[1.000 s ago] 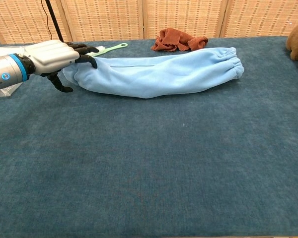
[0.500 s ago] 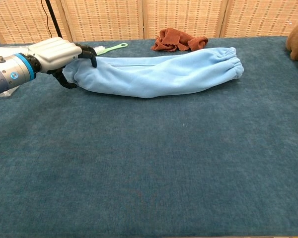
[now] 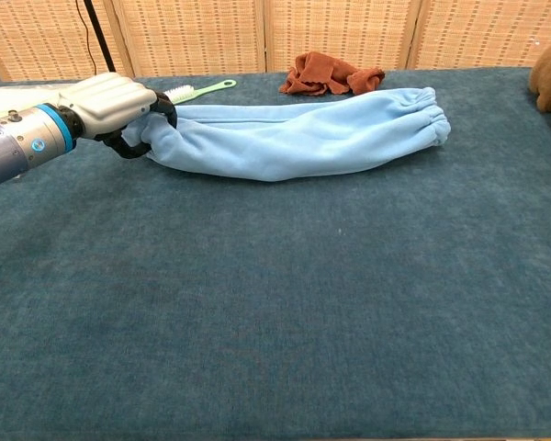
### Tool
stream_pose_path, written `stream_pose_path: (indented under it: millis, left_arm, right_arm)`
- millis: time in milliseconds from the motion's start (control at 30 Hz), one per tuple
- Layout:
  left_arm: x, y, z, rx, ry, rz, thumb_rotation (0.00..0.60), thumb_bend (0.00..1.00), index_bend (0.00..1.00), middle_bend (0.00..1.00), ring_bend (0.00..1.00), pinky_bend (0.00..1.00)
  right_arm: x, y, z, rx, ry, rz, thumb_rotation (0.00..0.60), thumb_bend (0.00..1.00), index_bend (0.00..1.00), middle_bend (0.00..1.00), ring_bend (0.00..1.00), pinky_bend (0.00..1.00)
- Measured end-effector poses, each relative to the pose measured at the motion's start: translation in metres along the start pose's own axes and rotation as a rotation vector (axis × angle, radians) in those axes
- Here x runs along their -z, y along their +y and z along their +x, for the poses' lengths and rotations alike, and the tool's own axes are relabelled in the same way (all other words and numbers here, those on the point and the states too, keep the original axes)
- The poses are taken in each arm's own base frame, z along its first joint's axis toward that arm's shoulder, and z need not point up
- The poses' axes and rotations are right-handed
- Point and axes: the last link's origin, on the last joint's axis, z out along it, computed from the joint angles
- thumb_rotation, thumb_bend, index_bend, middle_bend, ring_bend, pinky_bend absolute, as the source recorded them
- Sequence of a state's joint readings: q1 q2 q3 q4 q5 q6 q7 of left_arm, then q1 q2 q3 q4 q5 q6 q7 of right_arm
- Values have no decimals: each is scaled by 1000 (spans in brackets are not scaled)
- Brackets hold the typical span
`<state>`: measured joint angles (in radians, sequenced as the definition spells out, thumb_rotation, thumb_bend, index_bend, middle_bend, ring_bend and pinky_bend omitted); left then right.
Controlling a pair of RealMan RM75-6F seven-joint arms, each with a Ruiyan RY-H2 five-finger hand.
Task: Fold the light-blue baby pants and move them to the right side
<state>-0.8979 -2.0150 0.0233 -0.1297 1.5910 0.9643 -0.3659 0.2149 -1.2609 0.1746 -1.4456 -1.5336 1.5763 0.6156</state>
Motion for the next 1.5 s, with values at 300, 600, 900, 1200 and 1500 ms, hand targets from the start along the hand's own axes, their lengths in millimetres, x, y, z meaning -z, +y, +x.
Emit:
stream_pose_path:
  millis: [300, 600, 900, 1200, 1500]
  left_arm:
    - [7, -10, 4, -79, 14, -33, 600, 729, 667, 522, 456, 494]
    - [38, -56, 13, -253, 13, -80, 600, 722, 685, 540, 468, 501]
    - [58, -77, 22, -400, 23, -151, 600, 717, 685, 541, 469, 502]
    - [52, -59, 67, -386, 263, -269, 600, 708, 685, 541, 469, 502]
    - [21, -16, 98, -413, 407, -413, 600, 702, 685, 541, 467, 502]
  right_arm:
    - [0, -1, 1, -13, 4, 7, 600, 0, 72, 21, 0, 14]
    - [1, -3, -3, -22, -9, 10, 600, 0, 71, 22, 0, 14]
    - [1, -4, -4, -23, -17, 10, 600, 0, 71, 22, 0, 14]
    - [1, -3, -5, -24, -26, 9, 600, 0, 71, 22, 0, 14]
    - [1, -3, -5, -28, -30, 7, 600, 0, 71, 22, 0, 14]
